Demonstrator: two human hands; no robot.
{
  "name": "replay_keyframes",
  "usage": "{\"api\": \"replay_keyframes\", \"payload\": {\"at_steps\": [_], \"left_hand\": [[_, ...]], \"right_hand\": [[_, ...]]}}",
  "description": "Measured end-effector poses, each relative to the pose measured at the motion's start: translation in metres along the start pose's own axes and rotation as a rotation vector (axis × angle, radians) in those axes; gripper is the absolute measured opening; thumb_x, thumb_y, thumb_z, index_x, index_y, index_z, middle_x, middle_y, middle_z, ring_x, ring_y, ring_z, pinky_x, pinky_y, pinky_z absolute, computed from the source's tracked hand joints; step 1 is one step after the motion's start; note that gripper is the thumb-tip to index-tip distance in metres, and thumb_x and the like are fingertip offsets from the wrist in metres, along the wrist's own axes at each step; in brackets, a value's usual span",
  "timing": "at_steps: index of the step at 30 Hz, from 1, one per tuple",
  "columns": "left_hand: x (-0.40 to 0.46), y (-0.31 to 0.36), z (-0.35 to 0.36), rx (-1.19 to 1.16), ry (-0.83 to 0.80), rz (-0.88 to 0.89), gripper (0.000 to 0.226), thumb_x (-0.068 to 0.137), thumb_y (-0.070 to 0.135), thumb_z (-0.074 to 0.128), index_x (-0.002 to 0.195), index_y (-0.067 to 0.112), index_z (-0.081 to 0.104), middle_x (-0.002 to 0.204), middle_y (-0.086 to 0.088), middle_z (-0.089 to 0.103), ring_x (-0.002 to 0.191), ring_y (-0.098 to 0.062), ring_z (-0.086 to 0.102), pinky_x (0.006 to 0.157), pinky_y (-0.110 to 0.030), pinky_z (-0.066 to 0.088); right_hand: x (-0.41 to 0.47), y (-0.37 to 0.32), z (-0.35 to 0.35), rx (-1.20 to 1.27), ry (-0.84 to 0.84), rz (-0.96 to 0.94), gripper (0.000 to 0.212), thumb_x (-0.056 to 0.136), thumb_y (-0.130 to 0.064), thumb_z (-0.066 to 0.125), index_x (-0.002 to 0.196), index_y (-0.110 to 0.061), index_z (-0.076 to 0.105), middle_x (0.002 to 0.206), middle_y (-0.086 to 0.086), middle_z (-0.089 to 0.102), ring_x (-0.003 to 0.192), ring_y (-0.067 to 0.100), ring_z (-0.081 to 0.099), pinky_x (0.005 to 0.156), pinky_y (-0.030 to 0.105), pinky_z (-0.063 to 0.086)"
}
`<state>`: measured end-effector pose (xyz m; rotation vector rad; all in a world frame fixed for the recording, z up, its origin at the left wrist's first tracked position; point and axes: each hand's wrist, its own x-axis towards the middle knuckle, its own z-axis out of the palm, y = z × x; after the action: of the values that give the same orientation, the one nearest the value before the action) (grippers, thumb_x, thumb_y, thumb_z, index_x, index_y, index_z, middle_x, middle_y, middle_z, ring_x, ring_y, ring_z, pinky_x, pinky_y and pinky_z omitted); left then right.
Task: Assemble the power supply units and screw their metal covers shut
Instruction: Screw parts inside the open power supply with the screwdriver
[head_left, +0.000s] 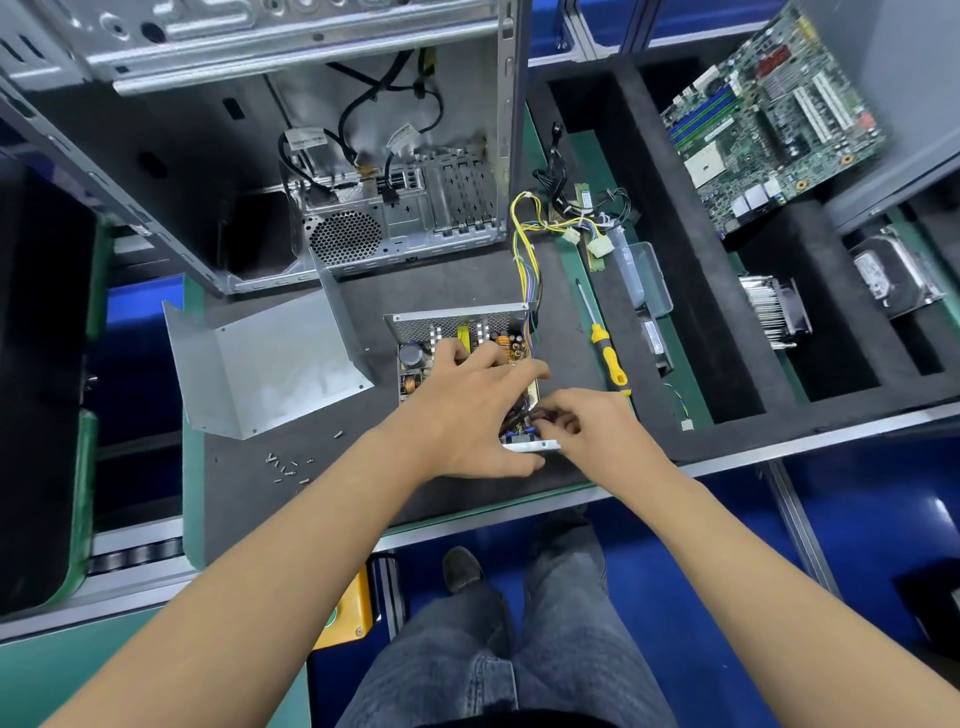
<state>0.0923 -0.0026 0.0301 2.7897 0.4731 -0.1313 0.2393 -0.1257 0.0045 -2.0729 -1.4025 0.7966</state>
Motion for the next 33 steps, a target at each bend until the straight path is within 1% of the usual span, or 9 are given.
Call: {"api": "replay_keyframes", "payload": {"at_steps": [2, 4, 9, 13, 18, 22, 27, 31, 33], "left_hand": [[0.0001, -0.0001, 0.0002, 0.002, 0.000, 0.001, 0.084, 0.068, 0.077, 0.052, 0.134, 0.027, 0.040, 0.103, 0.006, 0.063, 0.113, -0.020, 0.045, 0.095, -0.051, 0.031], [0.0000, 0.0003, -0.0003, 0.005, -0.003, -0.001, 0.084, 0.068, 0.077, 0.053, 0.134, 0.027, 0.040, 0.104, 0.006, 0.063, 0.114, -0.020, 0.044, 0.096, -0.051, 0.031], [-0.0003, 0.0014, -0.0019, 0.006, -0.008, -0.004, 0.083, 0.069, 0.075, 0.054, 0.135, 0.027, 0.040, 0.105, 0.006, 0.062, 0.114, -0.019, 0.043, 0.097, -0.050, 0.030], [-0.0003, 0.0013, -0.0029, 0.000, -0.015, -0.005, 0.084, 0.069, 0.074, 0.056, 0.135, 0.027, 0.039, 0.107, 0.007, 0.062, 0.115, -0.019, 0.043, 0.098, -0.050, 0.029], [-0.0009, 0.0012, -0.0020, -0.007, -0.003, -0.005, 0.082, 0.067, 0.074, 0.055, 0.133, 0.027, 0.040, 0.099, 0.008, 0.061, 0.111, -0.019, 0.043, 0.096, -0.049, 0.030], [-0.0004, 0.0011, -0.0007, -0.011, -0.004, -0.007, 0.081, 0.067, 0.075, 0.053, 0.132, 0.028, 0.038, 0.097, 0.009, 0.061, 0.111, -0.018, 0.042, 0.094, -0.047, 0.028], [-0.0007, 0.0014, -0.0022, -0.016, -0.005, -0.008, 0.081, 0.068, 0.074, 0.055, 0.132, 0.028, 0.039, 0.098, 0.007, 0.061, 0.111, -0.018, 0.041, 0.095, -0.048, 0.029], [-0.0005, 0.0016, -0.0030, -0.015, -0.017, -0.010, 0.081, 0.069, 0.074, 0.055, 0.133, 0.028, 0.038, 0.099, 0.006, 0.060, 0.111, -0.018, 0.040, 0.095, -0.048, 0.028], [-0.0002, 0.0015, -0.0028, -0.014, -0.024, -0.010, 0.081, 0.069, 0.075, 0.054, 0.133, 0.028, 0.037, 0.099, 0.007, 0.060, 0.112, -0.018, 0.040, 0.095, -0.047, 0.028]], "right_hand": [[0.0005, -0.0003, 0.0015, 0.000, -0.002, -0.005, 0.011, 0.087, -0.010, 0.072, 0.097, -0.006, 0.075, 0.078, 0.000, 0.065, 0.069, 0.012, 0.057, 0.065, 0.006, 0.042], [0.0013, -0.0014, 0.0030, -0.013, -0.001, -0.011, 0.011, 0.088, -0.009, 0.072, 0.097, -0.004, 0.074, 0.077, 0.001, 0.064, 0.068, 0.013, 0.056, 0.065, 0.012, 0.043], [0.0057, -0.0052, -0.0002, -0.152, -0.043, -0.066, 0.010, 0.091, -0.011, 0.066, 0.095, -0.003, 0.072, 0.077, 0.001, 0.055, 0.070, 0.019, 0.053, 0.067, 0.033, 0.047], [0.0095, -0.0078, -0.0033, -0.246, -0.095, -0.074, 0.010, 0.093, -0.014, 0.063, 0.095, -0.006, 0.069, 0.078, -0.001, 0.050, 0.073, 0.020, 0.048, 0.063, 0.028, 0.034], [0.0091, -0.0086, -0.0048, -0.278, -0.090, -0.090, 0.008, 0.092, -0.015, 0.065, 0.094, -0.008, 0.069, 0.076, -0.005, 0.046, 0.071, 0.018, 0.044, 0.060, 0.027, 0.028], [0.0084, -0.0071, -0.0045, -0.196, -0.070, -0.089, 0.007, 0.089, -0.011, 0.068, 0.094, -0.006, 0.072, 0.072, -0.006, 0.047, 0.066, 0.016, 0.046, 0.061, 0.025, 0.033], [0.0034, -0.0038, -0.0016, -0.073, -0.002, -0.073, 0.008, 0.085, -0.007, 0.073, 0.093, -0.004, 0.075, 0.073, 0.003, 0.058, 0.064, 0.016, 0.049, 0.062, 0.020, 0.037], [0.0038, -0.0028, 0.0000, -0.078, 0.002, -0.083, 0.013, 0.084, -0.007, 0.075, 0.096, -0.004, 0.076, 0.075, 0.001, 0.054, 0.066, 0.016, 0.049, 0.064, 0.024, 0.039], [0.0027, -0.0026, -0.0003, -0.088, 0.002, -0.101, 0.015, 0.083, -0.006, 0.075, 0.098, -0.005, 0.076, 0.078, 0.004, 0.058, 0.068, 0.016, 0.050, 0.067, 0.027, 0.044]]}}
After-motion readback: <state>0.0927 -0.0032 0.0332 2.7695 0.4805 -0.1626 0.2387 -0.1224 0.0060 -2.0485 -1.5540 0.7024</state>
